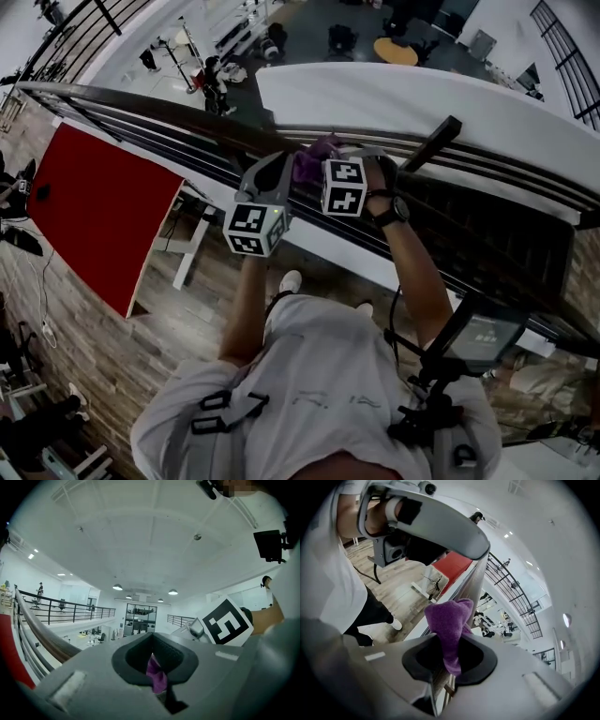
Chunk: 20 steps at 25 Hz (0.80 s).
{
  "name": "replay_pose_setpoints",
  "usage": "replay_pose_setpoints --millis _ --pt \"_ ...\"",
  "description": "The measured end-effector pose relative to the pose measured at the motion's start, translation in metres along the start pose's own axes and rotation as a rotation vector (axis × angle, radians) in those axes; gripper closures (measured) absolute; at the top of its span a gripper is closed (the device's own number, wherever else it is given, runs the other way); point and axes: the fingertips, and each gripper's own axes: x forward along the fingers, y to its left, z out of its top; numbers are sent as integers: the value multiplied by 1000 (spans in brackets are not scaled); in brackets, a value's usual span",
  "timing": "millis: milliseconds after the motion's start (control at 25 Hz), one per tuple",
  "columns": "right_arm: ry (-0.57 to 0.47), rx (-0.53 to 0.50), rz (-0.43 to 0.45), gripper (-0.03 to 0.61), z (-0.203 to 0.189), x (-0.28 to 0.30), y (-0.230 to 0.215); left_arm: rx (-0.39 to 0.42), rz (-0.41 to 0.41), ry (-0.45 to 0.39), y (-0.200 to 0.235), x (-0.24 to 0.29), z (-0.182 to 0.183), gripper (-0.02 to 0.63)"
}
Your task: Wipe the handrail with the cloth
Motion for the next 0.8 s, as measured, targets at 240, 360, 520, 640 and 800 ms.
replay_pose_setpoints --millis 240,360,520,640,800 --pt "-7 69 -7 514 -33 -21 17 17 -55 21 -39 15 -3 615" --pt "8 85 -9 514 -52 -32 27 29 -89 24 -60 25 -5 615" --pt "35 113 2 514 -79 -49 41 49 -152 33 -92 36 -4 615" --pt "57 134 -7 514 -99 -61 51 59 -196 33 -114 43 -1 615" --pt "89 165 -34 514 -122 -77 63 75 -243 36 -134 52 1 615"
